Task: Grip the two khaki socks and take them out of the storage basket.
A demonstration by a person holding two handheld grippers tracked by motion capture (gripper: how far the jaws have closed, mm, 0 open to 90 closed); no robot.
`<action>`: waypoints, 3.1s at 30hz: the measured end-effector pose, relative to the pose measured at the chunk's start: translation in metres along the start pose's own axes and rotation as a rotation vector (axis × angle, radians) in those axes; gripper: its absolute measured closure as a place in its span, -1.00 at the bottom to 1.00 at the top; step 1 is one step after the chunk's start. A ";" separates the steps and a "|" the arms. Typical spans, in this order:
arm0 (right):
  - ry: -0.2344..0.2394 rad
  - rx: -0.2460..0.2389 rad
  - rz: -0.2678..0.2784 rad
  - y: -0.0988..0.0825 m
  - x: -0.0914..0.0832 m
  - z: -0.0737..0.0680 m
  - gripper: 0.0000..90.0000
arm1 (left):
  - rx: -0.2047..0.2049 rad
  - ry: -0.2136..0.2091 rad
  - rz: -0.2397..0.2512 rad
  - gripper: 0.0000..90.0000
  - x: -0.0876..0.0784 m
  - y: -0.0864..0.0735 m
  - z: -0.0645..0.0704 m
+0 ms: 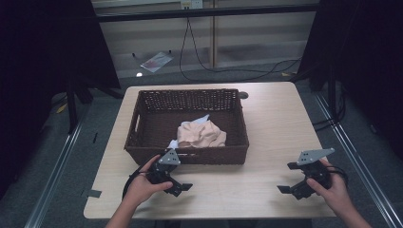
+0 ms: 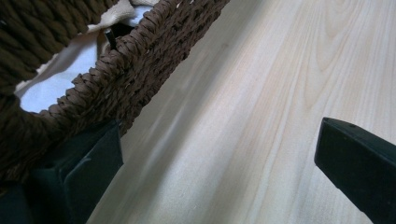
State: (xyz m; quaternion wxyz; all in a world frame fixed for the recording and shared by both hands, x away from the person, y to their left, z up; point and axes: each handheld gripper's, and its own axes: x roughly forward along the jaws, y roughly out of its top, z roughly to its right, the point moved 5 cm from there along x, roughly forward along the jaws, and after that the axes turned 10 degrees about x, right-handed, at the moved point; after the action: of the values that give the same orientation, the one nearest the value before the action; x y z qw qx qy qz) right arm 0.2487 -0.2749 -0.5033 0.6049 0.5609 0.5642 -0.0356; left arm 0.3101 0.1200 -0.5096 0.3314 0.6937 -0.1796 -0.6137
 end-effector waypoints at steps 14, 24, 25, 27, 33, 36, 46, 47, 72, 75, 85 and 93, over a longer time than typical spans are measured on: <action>0.014 -0.007 0.002 0.001 -0.001 -0.008 -0.95 | 0.024 -0.045 -0.081 -0.98 -0.008 0.002 0.004; 0.023 -0.026 -0.010 0.001 0.001 -0.010 -0.95 | 0.018 -0.129 -0.113 -0.96 -0.022 0.021 0.008; 0.031 -0.020 -0.007 0.001 0.001 -0.011 -0.95 | 0.022 -0.130 -0.114 -0.96 -0.023 0.022 0.008; 0.027 -0.023 -0.007 0.001 0.001 -0.011 -0.95 | 0.015 -0.149 -0.113 -0.96 -0.025 0.026 0.009; 0.030 -0.027 -0.014 0.001 0.002 -0.012 -0.95 | 0.008 -0.197 -0.133 -0.96 -0.038 0.042 0.009; 0.029 -0.026 -0.013 0.001 0.002 -0.012 -0.95 | -0.002 -0.197 -0.136 -0.96 -0.043 0.047 0.007; 0.038 -0.032 -0.011 0.002 0.000 -0.014 -0.95 | -0.029 -0.193 -0.128 -0.95 -0.058 0.070 -0.008; 0.038 -0.032 -0.011 0.002 0.000 -0.014 -0.95 | -0.029 -0.193 -0.128 -0.95 -0.058 0.070 -0.008; 0.047 -0.037 -0.008 0.002 0.001 -0.017 -0.95 | -0.071 -0.136 -0.188 -0.95 -0.057 0.099 -0.058; 0.048 -0.037 -0.007 0.003 0.000 -0.017 -0.95 | -0.096 -0.115 -0.201 -0.95 -0.052 0.100 -0.067; 0.048 -0.043 -0.002 0.003 0.000 -0.019 -0.95 | -0.148 -0.032 -0.236 -0.96 -0.033 0.098 -0.093; 0.055 -0.049 -0.004 0.003 0.001 -0.020 -0.95 | -0.160 0.029 -0.253 -0.88 -0.023 0.097 -0.111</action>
State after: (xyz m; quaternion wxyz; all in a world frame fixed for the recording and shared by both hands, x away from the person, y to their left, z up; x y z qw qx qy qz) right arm 0.2386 -0.2592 -0.4963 0.6027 0.5455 0.5824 -0.0076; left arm 0.4291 0.0928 -0.4238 0.3082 0.6909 -0.0367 -0.6529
